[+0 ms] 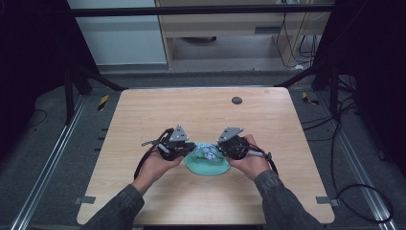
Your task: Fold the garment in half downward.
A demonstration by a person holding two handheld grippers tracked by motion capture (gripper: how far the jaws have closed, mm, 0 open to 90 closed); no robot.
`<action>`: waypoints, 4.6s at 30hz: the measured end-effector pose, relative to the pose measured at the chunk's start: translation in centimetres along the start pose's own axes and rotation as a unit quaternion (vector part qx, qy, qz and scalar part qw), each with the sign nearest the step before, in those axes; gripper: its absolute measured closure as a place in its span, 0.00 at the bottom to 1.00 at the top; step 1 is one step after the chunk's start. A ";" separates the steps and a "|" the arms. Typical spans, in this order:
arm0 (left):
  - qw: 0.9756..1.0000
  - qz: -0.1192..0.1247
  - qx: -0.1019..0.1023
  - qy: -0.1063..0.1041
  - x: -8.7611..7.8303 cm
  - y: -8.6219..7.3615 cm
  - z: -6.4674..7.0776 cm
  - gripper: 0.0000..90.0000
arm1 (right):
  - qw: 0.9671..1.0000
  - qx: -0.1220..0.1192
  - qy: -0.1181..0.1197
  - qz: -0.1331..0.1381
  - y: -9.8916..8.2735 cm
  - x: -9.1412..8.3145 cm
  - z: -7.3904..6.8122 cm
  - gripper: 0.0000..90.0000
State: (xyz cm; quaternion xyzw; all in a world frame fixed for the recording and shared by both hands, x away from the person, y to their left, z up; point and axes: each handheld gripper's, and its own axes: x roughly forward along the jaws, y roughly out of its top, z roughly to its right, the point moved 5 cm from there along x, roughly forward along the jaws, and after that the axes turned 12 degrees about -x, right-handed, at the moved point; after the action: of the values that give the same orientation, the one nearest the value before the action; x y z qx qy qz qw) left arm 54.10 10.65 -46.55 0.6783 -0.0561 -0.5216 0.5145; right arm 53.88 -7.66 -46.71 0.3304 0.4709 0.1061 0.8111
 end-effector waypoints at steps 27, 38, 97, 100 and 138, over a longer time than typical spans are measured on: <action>0.999 -0.016 0.016 -0.024 0.2 -3.7 2.2 0.94 | 1.000 -0.013 0.019 -0.006 -2.1 -0.6 -3.7 0.91; 0.999 -0.022 0.016 -0.033 0.3 -4.9 2.8 0.94 | 0.999 -0.011 0.029 -0.009 -3.0 -0.7 -4.8 0.92; 0.995 -0.050 0.049 -0.067 -0.7 -7.8 5.6 0.87 | 0.995 -0.049 0.079 -0.022 -2.5 -1.1 -9.5 0.66; 0.995 -0.060 0.047 -0.068 -0.5 -8.5 5.8 0.87 | 0.994 -0.056 0.090 -0.029 -2.8 -0.9 -10.2 0.68; 0.996 -0.037 -0.070 0.050 -5.2 -8.9 -3.0 0.14 | 0.988 0.139 -0.006 -0.066 -10.6 -3.8 -1.0 0.08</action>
State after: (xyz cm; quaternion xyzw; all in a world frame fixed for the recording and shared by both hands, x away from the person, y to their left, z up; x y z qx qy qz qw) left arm 49.95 19.91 -50.16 0.6670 0.0318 -0.5088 0.5433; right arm 49.54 -17.11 -51.13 0.4087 0.4971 -0.0166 0.7652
